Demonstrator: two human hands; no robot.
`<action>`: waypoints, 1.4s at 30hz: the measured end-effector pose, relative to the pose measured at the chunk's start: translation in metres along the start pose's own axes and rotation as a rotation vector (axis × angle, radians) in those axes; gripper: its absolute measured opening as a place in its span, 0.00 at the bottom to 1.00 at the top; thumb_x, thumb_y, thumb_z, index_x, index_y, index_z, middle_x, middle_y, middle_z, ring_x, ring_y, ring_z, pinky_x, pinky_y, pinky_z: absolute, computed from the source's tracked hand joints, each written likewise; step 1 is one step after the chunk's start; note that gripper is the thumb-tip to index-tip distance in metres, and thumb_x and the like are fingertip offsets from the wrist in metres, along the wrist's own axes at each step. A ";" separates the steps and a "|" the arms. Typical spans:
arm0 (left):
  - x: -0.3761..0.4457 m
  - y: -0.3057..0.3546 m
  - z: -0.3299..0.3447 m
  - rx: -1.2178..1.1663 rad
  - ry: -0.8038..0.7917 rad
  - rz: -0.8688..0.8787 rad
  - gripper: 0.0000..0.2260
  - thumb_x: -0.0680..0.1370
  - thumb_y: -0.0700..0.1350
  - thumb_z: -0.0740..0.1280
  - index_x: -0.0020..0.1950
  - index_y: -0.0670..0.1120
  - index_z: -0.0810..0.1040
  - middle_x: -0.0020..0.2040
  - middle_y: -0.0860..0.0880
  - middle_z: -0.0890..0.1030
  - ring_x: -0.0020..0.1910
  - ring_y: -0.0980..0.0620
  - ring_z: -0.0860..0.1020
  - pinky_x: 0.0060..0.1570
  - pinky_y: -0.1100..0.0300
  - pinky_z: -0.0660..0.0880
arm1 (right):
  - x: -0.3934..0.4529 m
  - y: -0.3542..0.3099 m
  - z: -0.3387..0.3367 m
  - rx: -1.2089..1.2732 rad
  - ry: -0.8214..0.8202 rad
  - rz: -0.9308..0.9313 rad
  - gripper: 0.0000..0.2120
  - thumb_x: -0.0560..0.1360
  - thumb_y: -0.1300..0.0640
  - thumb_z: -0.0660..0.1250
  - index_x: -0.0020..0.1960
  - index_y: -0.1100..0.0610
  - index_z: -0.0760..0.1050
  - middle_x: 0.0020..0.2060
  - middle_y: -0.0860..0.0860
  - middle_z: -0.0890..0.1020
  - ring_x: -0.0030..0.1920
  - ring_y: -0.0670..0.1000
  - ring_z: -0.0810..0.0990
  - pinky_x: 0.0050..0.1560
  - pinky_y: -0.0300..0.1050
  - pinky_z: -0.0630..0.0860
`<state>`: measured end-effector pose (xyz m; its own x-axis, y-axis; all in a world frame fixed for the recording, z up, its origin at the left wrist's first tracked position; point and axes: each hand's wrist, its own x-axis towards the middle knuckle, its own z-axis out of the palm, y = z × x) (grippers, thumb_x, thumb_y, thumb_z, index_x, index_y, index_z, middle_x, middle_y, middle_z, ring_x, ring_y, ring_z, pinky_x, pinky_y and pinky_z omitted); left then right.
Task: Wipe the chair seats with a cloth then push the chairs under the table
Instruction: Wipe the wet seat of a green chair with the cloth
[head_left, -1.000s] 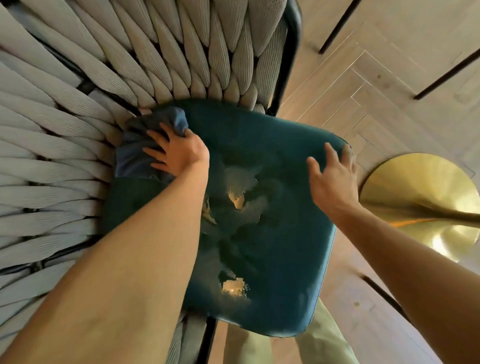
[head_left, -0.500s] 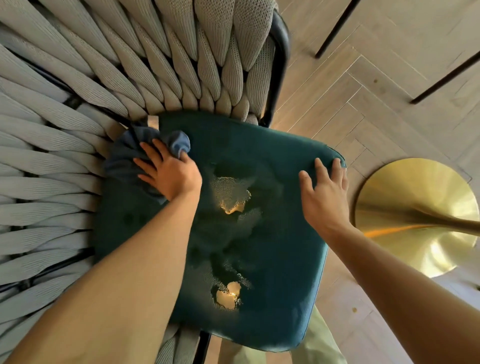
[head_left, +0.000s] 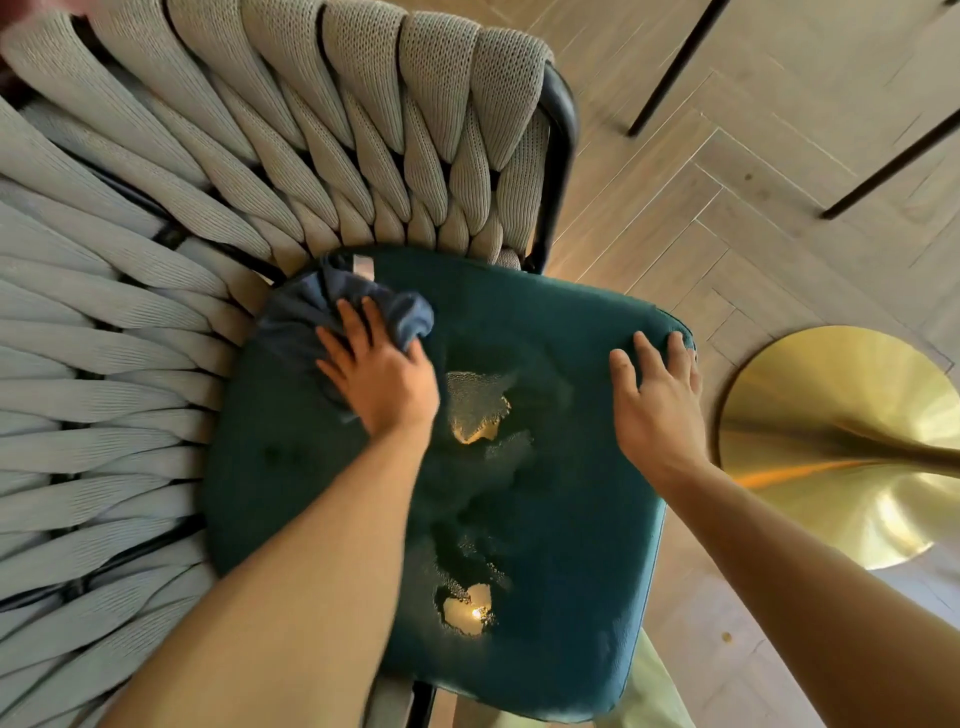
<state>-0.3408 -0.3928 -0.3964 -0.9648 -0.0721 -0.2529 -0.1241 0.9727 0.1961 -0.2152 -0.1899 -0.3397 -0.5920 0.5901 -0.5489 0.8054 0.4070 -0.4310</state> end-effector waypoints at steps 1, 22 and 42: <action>-0.002 0.018 0.004 0.001 -0.026 0.027 0.29 0.78 0.56 0.51 0.78 0.48 0.58 0.80 0.45 0.55 0.77 0.35 0.52 0.73 0.34 0.51 | 0.001 0.001 -0.001 0.006 -0.002 0.001 0.26 0.82 0.42 0.49 0.78 0.50 0.58 0.79 0.52 0.50 0.79 0.53 0.45 0.77 0.52 0.46; -0.051 0.029 0.022 0.191 -0.091 0.783 0.29 0.74 0.50 0.67 0.75 0.50 0.66 0.77 0.49 0.64 0.74 0.38 0.62 0.72 0.37 0.58 | -0.007 0.013 -0.014 0.154 0.077 -0.043 0.26 0.82 0.43 0.51 0.78 0.48 0.56 0.79 0.48 0.52 0.78 0.51 0.52 0.74 0.48 0.53; -0.058 0.048 0.020 0.250 -0.109 0.872 0.30 0.72 0.50 0.68 0.74 0.48 0.68 0.75 0.47 0.67 0.72 0.38 0.66 0.70 0.37 0.62 | -0.018 0.067 -0.018 0.247 0.144 0.007 0.25 0.82 0.43 0.50 0.77 0.51 0.59 0.76 0.49 0.63 0.75 0.50 0.59 0.75 0.51 0.58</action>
<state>-0.2860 -0.3379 -0.3912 -0.6641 0.7197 -0.2024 0.7048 0.6930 0.1517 -0.1496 -0.1602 -0.3456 -0.5615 0.6925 -0.4529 0.7672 0.2305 -0.5986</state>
